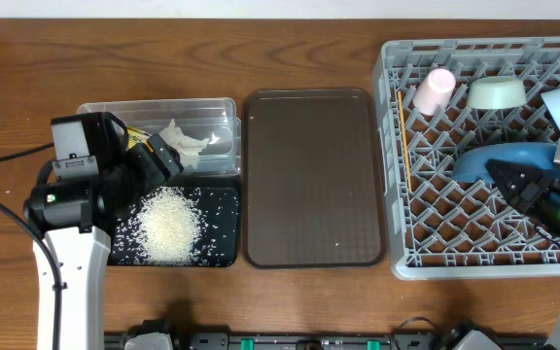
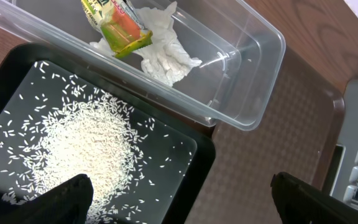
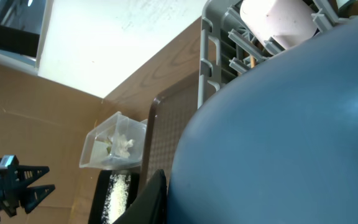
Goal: Sort waste into correct bins and load items into the dishwasher rack
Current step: 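Carry the blue plate right and lower it into the rack's right side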
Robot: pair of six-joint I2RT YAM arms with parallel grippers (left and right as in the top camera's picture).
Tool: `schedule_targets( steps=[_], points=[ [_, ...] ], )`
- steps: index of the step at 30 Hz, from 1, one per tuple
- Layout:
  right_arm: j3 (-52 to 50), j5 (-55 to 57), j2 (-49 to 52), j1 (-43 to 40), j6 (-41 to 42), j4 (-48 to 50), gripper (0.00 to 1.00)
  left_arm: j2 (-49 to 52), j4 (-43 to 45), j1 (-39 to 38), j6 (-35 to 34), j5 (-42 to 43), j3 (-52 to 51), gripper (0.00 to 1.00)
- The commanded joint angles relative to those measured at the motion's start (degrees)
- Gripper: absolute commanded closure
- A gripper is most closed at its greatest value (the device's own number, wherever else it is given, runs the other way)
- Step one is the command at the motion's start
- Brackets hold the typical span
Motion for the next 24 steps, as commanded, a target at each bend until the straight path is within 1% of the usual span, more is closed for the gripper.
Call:
schedule_targets(
  steps=[1, 2, 3, 4, 5, 7, 8, 9, 12, 13, 14, 18, 20, 24],
  points=[
    [-0.39, 1.57, 0.09, -0.9, 0.59, -0.5, 0.83, -0.59, -0.2, 0.24, 0.76, -0.76, 0.09, 0.05],
    [-0.39, 1.57, 0.09, -0.9, 0.59, -1.05, 0.78, -0.59, -0.2, 0.24, 0.76, -0.76, 0.09, 0.05],
    [-0.39, 1.57, 0.09, -0.9, 0.59, -2.16, 0.66, -0.59, -0.2, 0.24, 0.76, -0.76, 0.09, 0.06],
    [-0.39, 1.57, 0.09, -0.9, 0.57, -3.08, 0.62, -0.59, -0.2, 0.24, 0.76, -0.76, 0.09, 0.05],
    [-0.39, 1.57, 0.09, -0.9, 0.55, -3.98, 0.6, -0.59, -0.2, 0.24, 0.76, -0.76, 0.09, 0.05],
    [-0.39, 1.55, 0.09, -0.9, 0.33, -5.05, 0.6, -0.59, -0.2, 0.24, 0.76, -0.74, 0.09, 0.05],
    [-0.39, 1.36, 0.09, -0.9, 0.35, -5.35, 0.61, -0.59, -0.2, 0.24, 0.76, -0.76, 0.09, 0.05],
    [-0.39, 0.98, 0.07, -0.9, 0.37, -5.49, 0.67, -0.59, -0.2, 0.24, 0.76, -0.74, 0.09, 0.05],
    [-0.35, -1.84, -0.22, -0.9, 0.35, -5.35, 0.91, -0.59, -0.2, 0.24, 0.76, -0.76, 0.09, 0.05],
    [-0.33, -2.12, -0.5, -0.9, 0.37, -5.35, 0.96, -0.61, -0.2, 0.24, 0.76, -0.76, 0.09, 0.05],
    [-0.28, -2.25, -0.92, -0.9, 0.39, -5.33, 0.99, -0.59, -0.2, 0.24, 0.76, -0.76, 0.09, 0.06],
    [-0.22, -3.06, -3.17, -0.9, 0.7, -4.0, 0.99, -0.59, -0.2, 0.24, 0.76, -0.76, 0.09, 0.05],
    [0.11, -5.29, -4.94, -0.9, 2.51, -1.55, 0.99, -0.59, -0.2, 0.24, 0.76, -0.76, 0.09, 0.05],
    [1.27, -11.76, -9.05, -0.83, 9.35, 9.11, 0.99, -0.59, -0.2, 0.24, 0.76, -0.74, 0.09, 0.05]
  ],
)
